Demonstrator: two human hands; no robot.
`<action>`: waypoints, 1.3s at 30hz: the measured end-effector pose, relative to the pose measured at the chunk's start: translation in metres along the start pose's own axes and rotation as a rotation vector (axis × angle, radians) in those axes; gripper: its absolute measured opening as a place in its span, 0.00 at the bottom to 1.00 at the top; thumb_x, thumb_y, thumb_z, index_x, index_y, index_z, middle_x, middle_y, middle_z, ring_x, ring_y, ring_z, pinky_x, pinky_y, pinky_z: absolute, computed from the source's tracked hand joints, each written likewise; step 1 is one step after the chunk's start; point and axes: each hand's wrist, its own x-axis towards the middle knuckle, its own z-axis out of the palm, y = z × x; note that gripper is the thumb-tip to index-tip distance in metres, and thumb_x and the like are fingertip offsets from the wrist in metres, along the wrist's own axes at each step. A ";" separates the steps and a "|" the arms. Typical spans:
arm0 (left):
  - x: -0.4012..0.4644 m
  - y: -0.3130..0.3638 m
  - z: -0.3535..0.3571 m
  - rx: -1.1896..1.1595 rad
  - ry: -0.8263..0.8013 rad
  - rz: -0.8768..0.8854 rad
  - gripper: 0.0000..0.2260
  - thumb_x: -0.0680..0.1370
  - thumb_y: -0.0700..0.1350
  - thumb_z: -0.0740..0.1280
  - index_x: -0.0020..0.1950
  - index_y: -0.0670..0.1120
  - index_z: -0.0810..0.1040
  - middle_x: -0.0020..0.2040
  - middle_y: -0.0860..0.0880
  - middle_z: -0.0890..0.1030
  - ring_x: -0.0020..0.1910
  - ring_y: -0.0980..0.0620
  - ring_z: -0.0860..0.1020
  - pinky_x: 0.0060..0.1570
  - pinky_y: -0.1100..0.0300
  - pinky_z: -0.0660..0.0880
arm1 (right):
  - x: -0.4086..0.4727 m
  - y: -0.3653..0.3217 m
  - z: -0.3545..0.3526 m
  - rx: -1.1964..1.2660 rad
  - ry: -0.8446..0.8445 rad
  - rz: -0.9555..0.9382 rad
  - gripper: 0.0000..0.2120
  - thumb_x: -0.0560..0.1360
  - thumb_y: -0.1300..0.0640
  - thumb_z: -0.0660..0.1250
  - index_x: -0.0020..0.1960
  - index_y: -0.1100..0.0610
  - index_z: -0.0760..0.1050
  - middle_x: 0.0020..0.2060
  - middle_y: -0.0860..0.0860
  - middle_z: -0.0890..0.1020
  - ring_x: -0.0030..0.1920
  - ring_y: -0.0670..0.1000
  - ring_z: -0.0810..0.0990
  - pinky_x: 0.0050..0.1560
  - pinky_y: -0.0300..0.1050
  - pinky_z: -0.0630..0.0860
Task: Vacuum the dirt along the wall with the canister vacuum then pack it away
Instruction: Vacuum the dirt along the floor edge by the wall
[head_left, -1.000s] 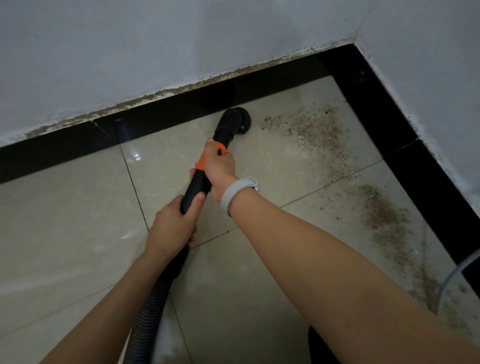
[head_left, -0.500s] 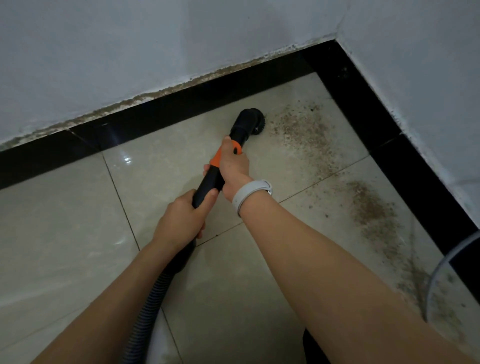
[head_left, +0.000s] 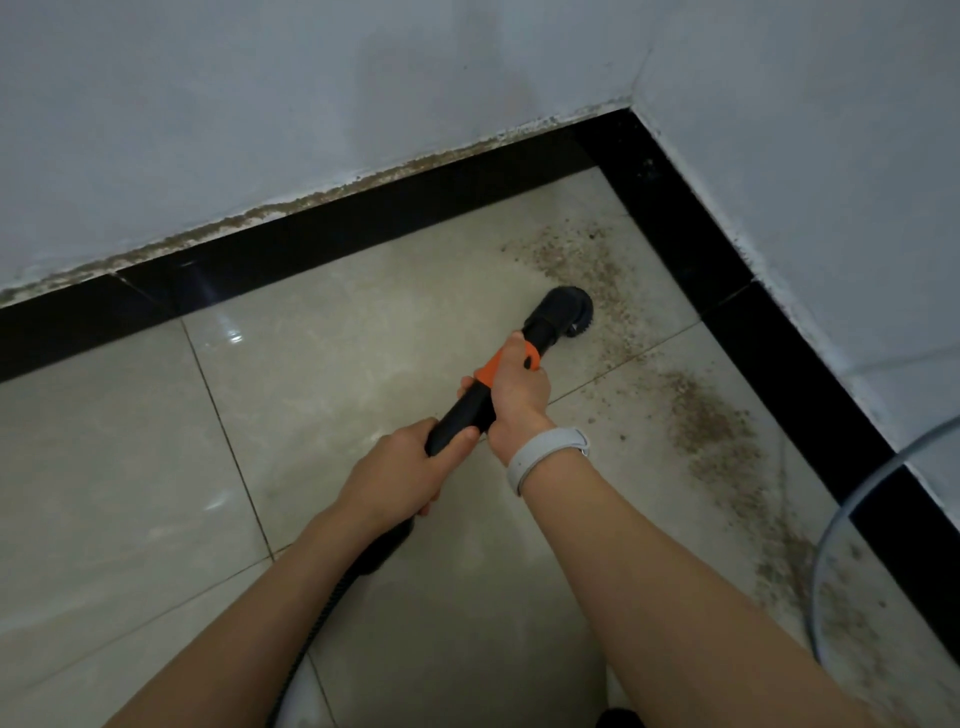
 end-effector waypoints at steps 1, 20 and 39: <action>-0.001 0.000 0.002 0.007 -0.022 0.005 0.19 0.74 0.65 0.58 0.38 0.50 0.71 0.25 0.52 0.77 0.21 0.56 0.76 0.26 0.63 0.71 | 0.000 0.001 -0.004 0.007 0.019 -0.003 0.14 0.79 0.46 0.59 0.51 0.58 0.66 0.33 0.55 0.73 0.25 0.51 0.74 0.24 0.41 0.74; 0.009 -0.007 -0.029 -0.128 0.272 -0.164 0.19 0.78 0.57 0.60 0.41 0.41 0.74 0.27 0.46 0.79 0.23 0.51 0.77 0.29 0.56 0.76 | 0.018 -0.002 0.072 -0.267 -0.315 0.061 0.22 0.78 0.41 0.58 0.64 0.54 0.62 0.41 0.55 0.76 0.23 0.48 0.77 0.23 0.39 0.74; 0.053 0.029 -0.001 -0.112 0.249 -0.162 0.18 0.76 0.59 0.61 0.38 0.44 0.72 0.23 0.48 0.77 0.21 0.52 0.76 0.28 0.58 0.73 | 0.050 -0.051 0.038 -0.203 -0.342 0.069 0.19 0.78 0.42 0.58 0.60 0.55 0.64 0.35 0.54 0.75 0.26 0.50 0.77 0.29 0.43 0.78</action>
